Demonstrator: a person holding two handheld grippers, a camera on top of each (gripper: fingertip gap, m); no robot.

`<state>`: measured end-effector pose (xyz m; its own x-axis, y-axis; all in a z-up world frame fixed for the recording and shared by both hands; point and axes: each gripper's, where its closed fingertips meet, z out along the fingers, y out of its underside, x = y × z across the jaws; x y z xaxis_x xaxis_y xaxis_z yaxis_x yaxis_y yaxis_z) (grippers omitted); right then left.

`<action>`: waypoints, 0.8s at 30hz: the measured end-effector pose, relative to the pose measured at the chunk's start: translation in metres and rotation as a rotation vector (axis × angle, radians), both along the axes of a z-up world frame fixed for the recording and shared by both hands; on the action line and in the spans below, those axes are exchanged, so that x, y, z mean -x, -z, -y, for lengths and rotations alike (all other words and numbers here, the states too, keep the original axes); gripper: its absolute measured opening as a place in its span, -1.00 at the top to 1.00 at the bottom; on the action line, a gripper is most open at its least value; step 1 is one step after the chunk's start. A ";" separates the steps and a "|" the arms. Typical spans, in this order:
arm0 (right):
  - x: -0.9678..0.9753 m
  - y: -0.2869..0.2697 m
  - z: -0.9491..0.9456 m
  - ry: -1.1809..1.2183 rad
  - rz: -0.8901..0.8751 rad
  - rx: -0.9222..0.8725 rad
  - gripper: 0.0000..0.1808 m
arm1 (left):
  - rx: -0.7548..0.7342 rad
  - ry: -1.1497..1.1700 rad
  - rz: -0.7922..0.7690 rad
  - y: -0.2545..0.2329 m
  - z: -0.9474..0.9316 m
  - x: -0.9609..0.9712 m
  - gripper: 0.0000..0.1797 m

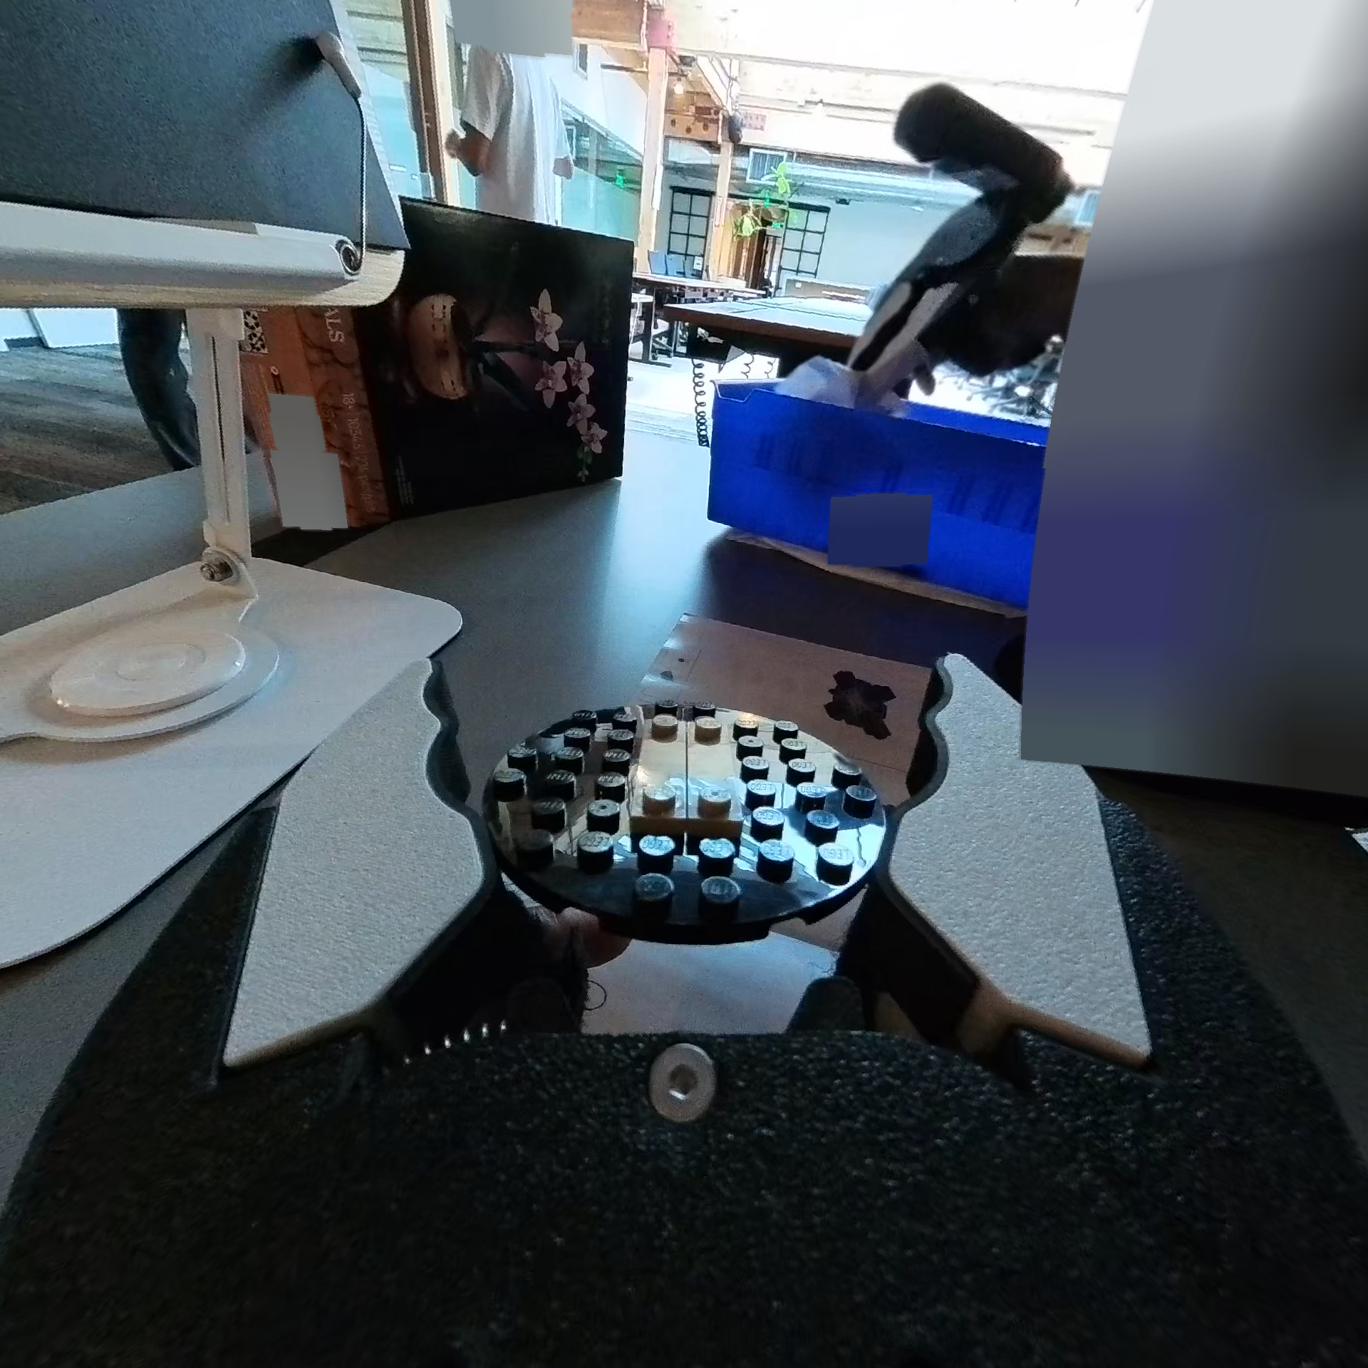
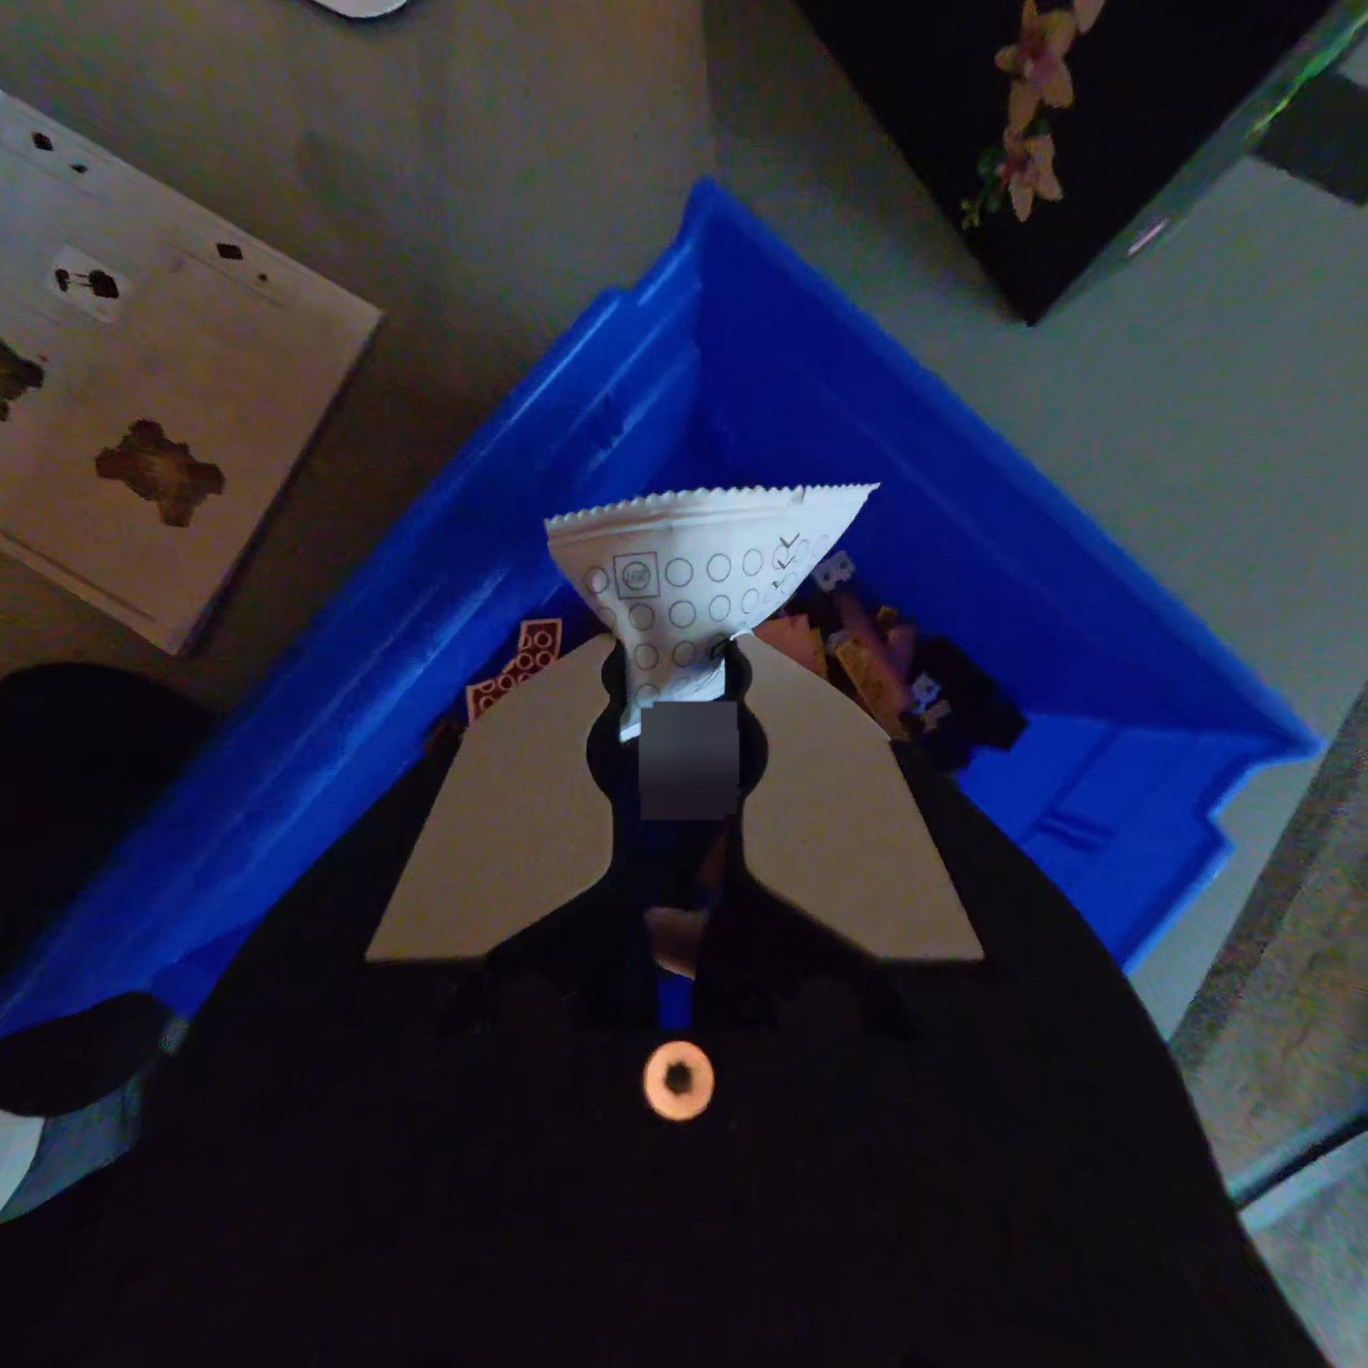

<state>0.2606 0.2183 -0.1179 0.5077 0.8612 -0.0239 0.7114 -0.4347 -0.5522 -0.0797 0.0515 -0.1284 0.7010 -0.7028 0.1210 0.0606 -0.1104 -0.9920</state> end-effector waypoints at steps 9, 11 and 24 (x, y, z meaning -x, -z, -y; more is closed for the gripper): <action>0.010 -0.002 -0.002 -0.054 0.031 -0.027 0.30 | 0.001 0.000 0.002 0.000 -0.001 0.000 -0.30; -0.002 -0.011 0.000 -0.005 0.002 -0.041 0.32 | 0.004 0.001 0.002 0.000 0.000 0.000 -0.30; -0.086 0.078 0.020 0.427 0.243 -0.032 0.34 | 0.003 0.002 0.001 0.000 0.000 0.000 -0.30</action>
<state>0.3471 0.1988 -0.1956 0.8030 0.5735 0.1619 0.5833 -0.7010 -0.4103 -0.0792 0.0515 -0.1285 0.6993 -0.7040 0.1239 0.0611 -0.1138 -0.9916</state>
